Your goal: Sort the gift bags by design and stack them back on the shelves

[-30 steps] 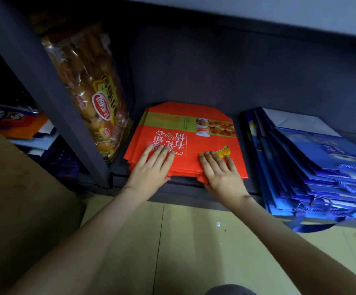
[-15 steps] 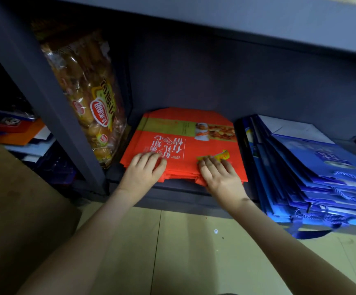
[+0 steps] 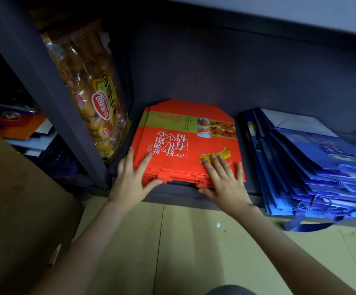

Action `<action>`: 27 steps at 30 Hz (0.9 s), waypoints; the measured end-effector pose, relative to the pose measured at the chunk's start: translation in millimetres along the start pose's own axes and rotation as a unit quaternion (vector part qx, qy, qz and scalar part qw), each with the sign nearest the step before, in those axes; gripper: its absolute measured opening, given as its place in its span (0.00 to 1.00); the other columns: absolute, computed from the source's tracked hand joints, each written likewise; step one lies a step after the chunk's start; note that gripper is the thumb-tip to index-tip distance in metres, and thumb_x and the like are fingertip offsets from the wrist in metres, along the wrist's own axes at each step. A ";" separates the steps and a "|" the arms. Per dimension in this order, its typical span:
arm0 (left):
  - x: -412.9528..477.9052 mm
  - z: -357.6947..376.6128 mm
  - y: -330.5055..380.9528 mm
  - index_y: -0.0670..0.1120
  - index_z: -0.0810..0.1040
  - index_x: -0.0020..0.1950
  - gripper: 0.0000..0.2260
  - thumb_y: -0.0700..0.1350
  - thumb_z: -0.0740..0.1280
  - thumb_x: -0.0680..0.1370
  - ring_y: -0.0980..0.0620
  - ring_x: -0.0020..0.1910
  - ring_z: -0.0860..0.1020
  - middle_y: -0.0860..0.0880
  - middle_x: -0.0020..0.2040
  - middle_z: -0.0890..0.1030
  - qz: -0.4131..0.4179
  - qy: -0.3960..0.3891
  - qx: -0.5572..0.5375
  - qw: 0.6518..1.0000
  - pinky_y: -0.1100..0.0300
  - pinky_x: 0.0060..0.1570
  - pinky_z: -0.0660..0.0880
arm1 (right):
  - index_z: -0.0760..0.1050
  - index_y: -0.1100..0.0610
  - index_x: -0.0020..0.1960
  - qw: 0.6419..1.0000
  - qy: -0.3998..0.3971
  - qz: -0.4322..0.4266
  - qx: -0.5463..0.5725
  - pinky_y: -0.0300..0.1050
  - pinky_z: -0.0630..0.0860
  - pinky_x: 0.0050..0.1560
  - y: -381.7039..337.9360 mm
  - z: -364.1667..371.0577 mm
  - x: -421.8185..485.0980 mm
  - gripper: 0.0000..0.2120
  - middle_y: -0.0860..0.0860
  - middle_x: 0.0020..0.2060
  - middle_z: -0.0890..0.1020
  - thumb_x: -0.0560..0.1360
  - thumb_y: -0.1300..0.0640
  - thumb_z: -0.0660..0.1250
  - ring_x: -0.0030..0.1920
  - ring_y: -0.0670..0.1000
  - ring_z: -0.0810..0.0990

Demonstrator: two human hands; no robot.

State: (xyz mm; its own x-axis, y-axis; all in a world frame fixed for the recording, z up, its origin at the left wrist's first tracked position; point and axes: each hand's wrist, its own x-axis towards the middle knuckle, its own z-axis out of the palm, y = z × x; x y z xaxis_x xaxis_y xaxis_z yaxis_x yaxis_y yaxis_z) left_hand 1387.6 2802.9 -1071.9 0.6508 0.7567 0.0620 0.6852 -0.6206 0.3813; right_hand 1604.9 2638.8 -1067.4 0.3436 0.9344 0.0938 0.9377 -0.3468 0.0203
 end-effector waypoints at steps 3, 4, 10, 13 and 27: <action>0.7 -3.3 4.5 0.51 0.64 0.75 0.39 0.70 0.55 0.68 0.32 0.69 0.60 0.35 0.75 0.56 0.004 0.013 -0.017 1.000 0.35 0.61 0.68 | 0.46 0.48 0.78 0.993 -0.028 0.112 0.039 0.65 0.39 0.71 11.2 -4.2 -1.0 0.51 0.57 0.77 0.51 0.65 0.23 0.53 0.77 0.60 0.47; 0.7 -3.3 5.8 0.51 0.65 0.75 0.39 0.69 0.58 0.68 0.31 0.69 0.60 0.34 0.75 0.56 0.003 0.015 -0.021 1.000 0.34 0.60 0.68 | 0.39 0.46 0.78 0.986 -0.050 0.146 0.063 0.63 0.38 0.72 12.3 -4.0 -1.4 0.53 0.57 0.78 0.45 0.64 0.22 0.55 0.77 0.60 0.42; 0.2 -1.8 15.5 0.52 0.61 0.76 0.37 0.59 0.70 0.71 0.34 0.73 0.55 0.37 0.77 0.49 -0.023 0.013 -0.043 0.999 0.38 0.65 0.64 | 0.37 0.45 0.77 0.956 -0.091 0.186 0.208 0.62 0.53 0.73 2.4 -10.9 7.0 0.54 0.57 0.77 0.45 0.67 0.36 0.72 0.75 0.65 0.46; -0.3 -3.7 16.2 0.51 0.62 0.75 0.37 0.57 0.72 0.70 0.35 0.73 0.56 0.39 0.77 0.52 -0.026 0.027 -0.070 0.997 0.37 0.65 0.66 | 0.38 0.46 0.78 0.967 -0.072 0.152 0.191 0.63 0.52 0.73 -1.9 -11.8 5.4 0.51 0.52 0.78 0.46 0.70 0.40 0.70 0.76 0.59 0.45; 18.8 -14.1 45.5 0.46 0.74 0.67 0.32 0.66 0.47 0.77 0.38 0.75 0.54 0.38 0.76 0.57 0.097 0.042 0.100 0.989 0.39 0.72 0.46 | 0.53 0.47 0.77 0.813 -0.055 0.310 0.490 0.47 0.64 0.69 30.5 -14.1 12.9 0.48 0.49 0.70 0.69 0.66 0.34 0.72 0.70 0.51 0.68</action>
State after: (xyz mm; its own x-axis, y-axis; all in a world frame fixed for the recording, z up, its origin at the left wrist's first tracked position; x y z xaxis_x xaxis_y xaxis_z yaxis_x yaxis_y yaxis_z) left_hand 1426.4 2791.8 -1040.3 0.7521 0.6294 0.1955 0.6071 -0.7771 0.1660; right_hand 1637.2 2639.2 -1051.5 0.7184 0.6246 -0.3062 0.1555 -0.5732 -0.8045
